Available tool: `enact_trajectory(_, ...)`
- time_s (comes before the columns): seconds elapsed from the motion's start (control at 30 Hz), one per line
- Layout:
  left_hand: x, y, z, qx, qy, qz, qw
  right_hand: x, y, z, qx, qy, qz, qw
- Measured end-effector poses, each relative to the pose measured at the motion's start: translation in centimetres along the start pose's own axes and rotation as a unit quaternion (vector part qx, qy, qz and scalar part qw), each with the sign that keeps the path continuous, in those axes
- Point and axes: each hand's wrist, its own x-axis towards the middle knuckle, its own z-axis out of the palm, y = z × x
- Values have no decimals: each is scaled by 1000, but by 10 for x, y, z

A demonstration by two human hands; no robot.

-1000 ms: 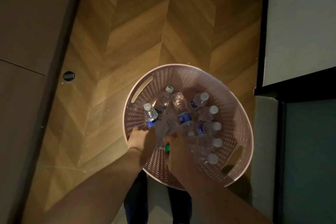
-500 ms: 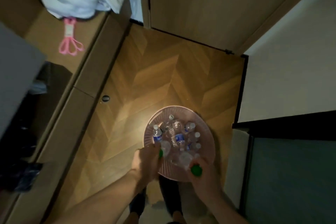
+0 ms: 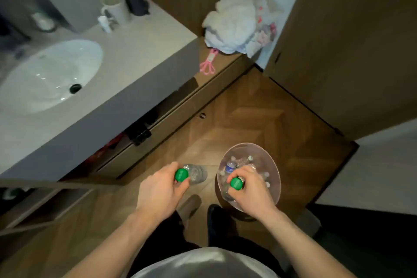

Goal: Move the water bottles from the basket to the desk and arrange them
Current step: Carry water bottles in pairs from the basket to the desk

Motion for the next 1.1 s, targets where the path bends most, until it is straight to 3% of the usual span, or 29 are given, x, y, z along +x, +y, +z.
enact_trajectory(0.2, -87, -57, -52, -80, 164, -158, 971, 13, -109, 22, -104, -130, -185, 968)
enact_trajectory(0.43, -186, -140, -112, -132, 298, -284, 902, -8, -247, 82, -103, -176, -325, 923)
enact_trajectory(0.7, -335, -255, -169, -114, 392, -296, 863, -100, -397, 210, -85, -243, -414, 873)
enact_trajectory(0.9, -436, -337, -204, -69, 420, -341, 838, -174, -483, 310, -55, -296, -459, 836)
enact_trajectory(1.1, -515, -416, -232, -50, 450, -414, 790, -234, -567, 408, -55, -354, -513, 780)
